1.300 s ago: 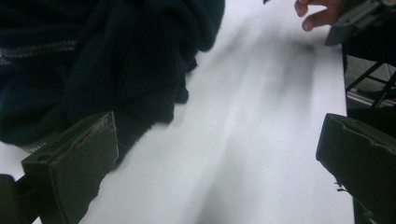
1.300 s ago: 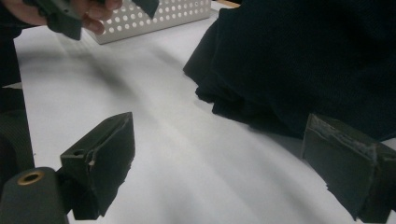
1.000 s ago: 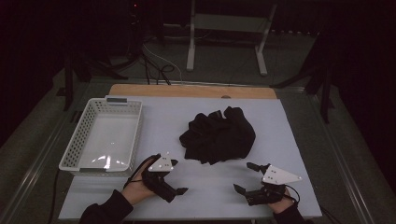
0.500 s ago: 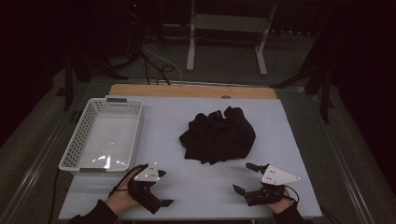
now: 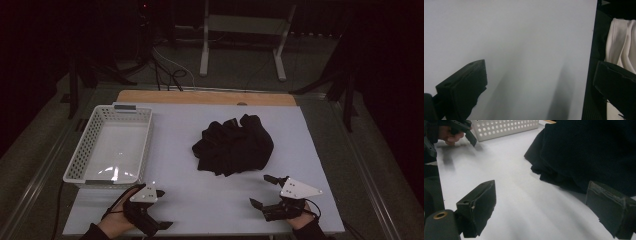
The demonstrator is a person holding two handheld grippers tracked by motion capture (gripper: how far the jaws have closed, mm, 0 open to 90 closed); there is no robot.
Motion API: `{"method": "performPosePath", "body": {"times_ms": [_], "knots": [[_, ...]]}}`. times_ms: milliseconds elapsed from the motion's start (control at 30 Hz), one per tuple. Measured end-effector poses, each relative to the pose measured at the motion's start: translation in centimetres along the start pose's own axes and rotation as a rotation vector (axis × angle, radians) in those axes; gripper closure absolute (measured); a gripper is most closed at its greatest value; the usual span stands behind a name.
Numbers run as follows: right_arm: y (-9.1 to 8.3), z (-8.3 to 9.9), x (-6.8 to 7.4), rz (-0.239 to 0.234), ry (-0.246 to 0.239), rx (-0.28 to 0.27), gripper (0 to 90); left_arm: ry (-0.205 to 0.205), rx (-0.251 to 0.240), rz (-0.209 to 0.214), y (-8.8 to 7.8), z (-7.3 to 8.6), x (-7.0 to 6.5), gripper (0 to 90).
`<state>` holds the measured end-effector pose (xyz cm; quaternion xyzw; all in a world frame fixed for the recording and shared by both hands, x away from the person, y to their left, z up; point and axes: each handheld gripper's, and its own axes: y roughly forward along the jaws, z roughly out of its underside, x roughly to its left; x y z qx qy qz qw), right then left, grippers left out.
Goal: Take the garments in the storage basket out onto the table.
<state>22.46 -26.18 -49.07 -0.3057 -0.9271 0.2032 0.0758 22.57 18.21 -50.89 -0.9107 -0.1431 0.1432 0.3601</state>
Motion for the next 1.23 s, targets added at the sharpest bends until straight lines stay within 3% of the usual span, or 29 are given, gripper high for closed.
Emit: {"method": "performPosePath", "body": {"times_ms": [67, 333, 1233], "knots": [[0.0, 0.0, 0.0, 0.001, 0.001, 0.002, 10.1, -0.008, -0.002, 0.012, -0.4, 0.4, 0.0, 0.0], [-0.2, 0.0, 0.0, 0.010, 0.002, -0.001, 10.0, -0.032, -0.031, -0.011, -1.5, 1.4, 0.2, 0.0], [0.3, 0.4, -0.2, 0.002, -0.004, 0.030, 10.1, -0.017, -0.050, -0.007, -1.1, 1.0, 0.1, 0.0]]}}
